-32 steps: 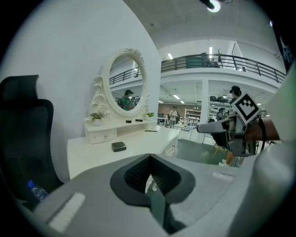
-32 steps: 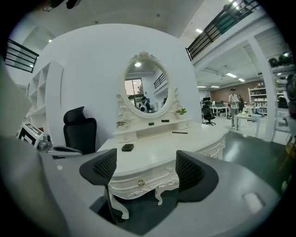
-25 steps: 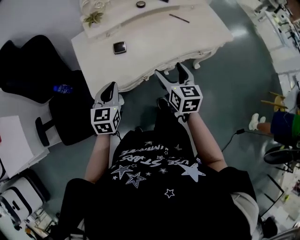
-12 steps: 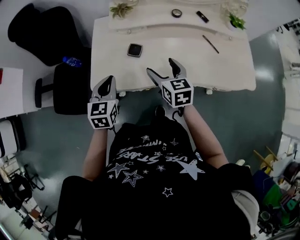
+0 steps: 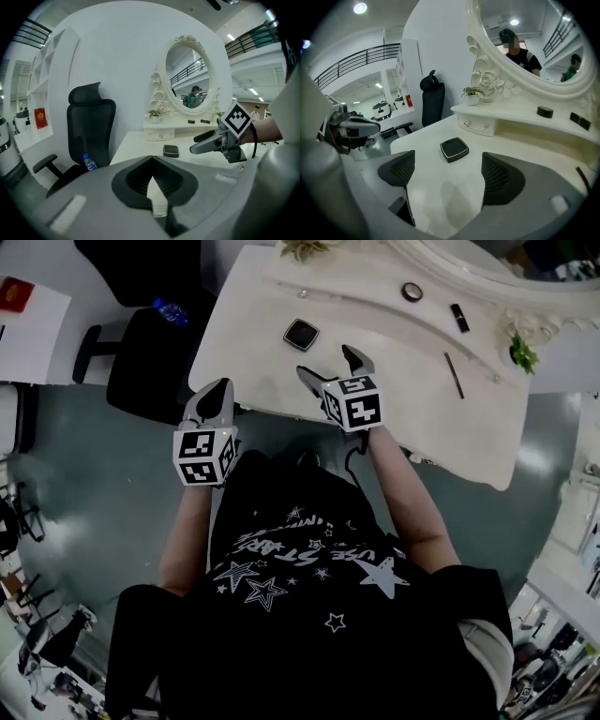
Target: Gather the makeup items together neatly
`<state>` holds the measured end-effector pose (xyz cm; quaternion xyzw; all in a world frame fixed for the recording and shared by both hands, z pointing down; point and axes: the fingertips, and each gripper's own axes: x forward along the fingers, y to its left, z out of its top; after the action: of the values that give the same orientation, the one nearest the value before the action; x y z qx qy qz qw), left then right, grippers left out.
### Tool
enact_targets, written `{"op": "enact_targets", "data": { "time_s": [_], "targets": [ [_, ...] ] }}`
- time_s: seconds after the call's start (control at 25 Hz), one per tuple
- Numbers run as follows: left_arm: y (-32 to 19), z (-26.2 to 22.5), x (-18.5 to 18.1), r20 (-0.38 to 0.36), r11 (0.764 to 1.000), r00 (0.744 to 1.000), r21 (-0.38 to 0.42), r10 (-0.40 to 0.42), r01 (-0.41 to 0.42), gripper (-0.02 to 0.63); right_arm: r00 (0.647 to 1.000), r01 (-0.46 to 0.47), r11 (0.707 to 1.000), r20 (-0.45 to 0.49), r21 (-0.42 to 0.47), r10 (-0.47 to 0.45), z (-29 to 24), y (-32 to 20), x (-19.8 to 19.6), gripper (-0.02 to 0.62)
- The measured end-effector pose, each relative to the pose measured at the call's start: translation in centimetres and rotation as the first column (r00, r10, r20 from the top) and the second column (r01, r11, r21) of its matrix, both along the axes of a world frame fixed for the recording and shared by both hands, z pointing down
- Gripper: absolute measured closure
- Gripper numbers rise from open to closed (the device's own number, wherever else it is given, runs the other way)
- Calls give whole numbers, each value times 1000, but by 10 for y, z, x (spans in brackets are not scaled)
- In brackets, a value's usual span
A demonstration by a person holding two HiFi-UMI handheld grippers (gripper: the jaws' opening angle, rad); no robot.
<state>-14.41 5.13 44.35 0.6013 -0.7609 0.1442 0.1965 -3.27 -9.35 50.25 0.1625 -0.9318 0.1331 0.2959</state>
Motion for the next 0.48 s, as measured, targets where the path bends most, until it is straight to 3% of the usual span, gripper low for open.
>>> {"op": "enact_targets", "data": {
  "time_s": [0.24, 0.48],
  "targets": [
    [-7, 4, -16, -22, 1000, 1000, -12, -4, 4, 604, 984, 128, 992, -125, 12, -125, 14, -19, -32, 110],
    [-24, 19, -33, -72, 999, 997, -24, 25, -26, 604, 928, 272, 962, -264, -5, -263, 40, -20, -55, 120]
  ]
}}
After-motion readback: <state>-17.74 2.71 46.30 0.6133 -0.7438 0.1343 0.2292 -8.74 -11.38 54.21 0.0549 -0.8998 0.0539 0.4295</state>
